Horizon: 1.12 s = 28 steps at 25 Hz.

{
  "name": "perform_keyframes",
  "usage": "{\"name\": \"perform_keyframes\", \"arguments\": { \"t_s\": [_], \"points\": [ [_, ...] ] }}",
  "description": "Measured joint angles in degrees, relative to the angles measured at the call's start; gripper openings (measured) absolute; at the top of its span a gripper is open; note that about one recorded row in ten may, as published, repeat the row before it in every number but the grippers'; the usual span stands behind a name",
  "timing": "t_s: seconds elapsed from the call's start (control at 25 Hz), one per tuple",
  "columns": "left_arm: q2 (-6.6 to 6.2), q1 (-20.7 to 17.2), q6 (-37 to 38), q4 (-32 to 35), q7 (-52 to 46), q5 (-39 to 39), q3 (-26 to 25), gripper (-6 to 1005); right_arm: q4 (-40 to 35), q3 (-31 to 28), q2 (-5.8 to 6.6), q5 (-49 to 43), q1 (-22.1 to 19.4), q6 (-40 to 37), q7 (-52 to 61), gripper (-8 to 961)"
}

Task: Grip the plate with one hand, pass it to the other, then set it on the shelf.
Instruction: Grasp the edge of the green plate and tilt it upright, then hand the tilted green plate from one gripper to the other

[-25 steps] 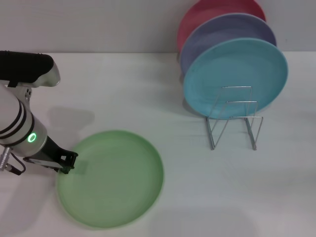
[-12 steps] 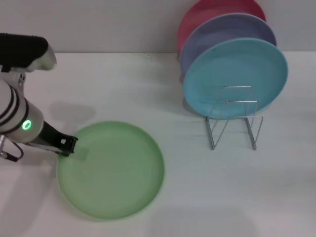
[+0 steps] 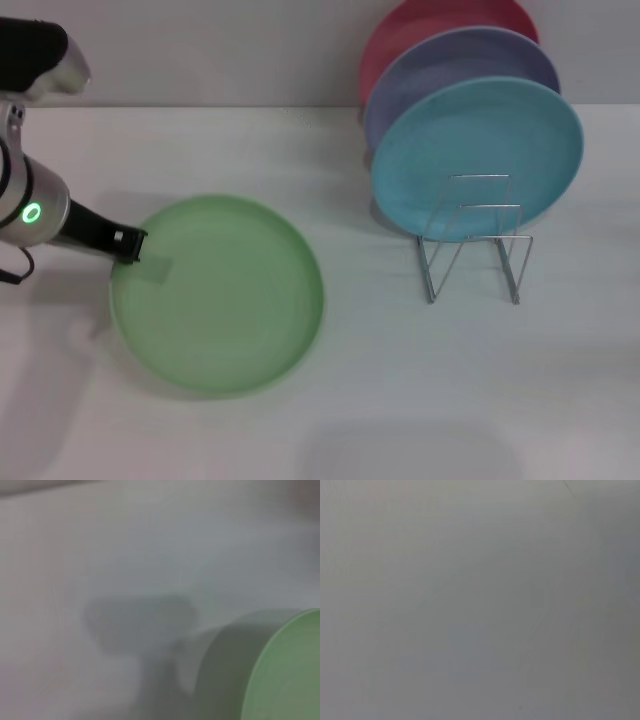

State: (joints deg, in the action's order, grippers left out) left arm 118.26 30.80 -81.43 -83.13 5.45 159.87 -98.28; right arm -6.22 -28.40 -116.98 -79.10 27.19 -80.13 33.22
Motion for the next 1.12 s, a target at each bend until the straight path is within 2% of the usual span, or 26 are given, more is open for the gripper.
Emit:
{"name": "perform_keyframes", "arguments": {
  "t_s": [0.24, 0.72, 0.88, 1.12],
  "points": [
    [0.07, -2.52, 8.57, -0.43, 1.91, -2.28, -0.08, 33, -0.13, -0.01, -0.07, 0.00, -0.04, 1.85, 0.00, 542],
    [-0.08, -9.74, 29.26, -1.17, 8.91, -13.08, -1.21, 34, -0.25, 0.19, -0.35, -0.35, -0.05, 3.50, -0.48, 542],
    [0.14, -13.26, 40.99, -0.28, 10.47, -15.58, -0.25, 34, -0.28, 0.29, -0.40, -0.40, -0.04, 3.63, -0.48, 542],
    [0.10, -18.62, 63.87, 3.57, 10.55, -17.33, 5.64, 33, -0.29, 0.28, -0.50, -0.44, -0.15, 3.65, -0.47, 543]
  ]
}}
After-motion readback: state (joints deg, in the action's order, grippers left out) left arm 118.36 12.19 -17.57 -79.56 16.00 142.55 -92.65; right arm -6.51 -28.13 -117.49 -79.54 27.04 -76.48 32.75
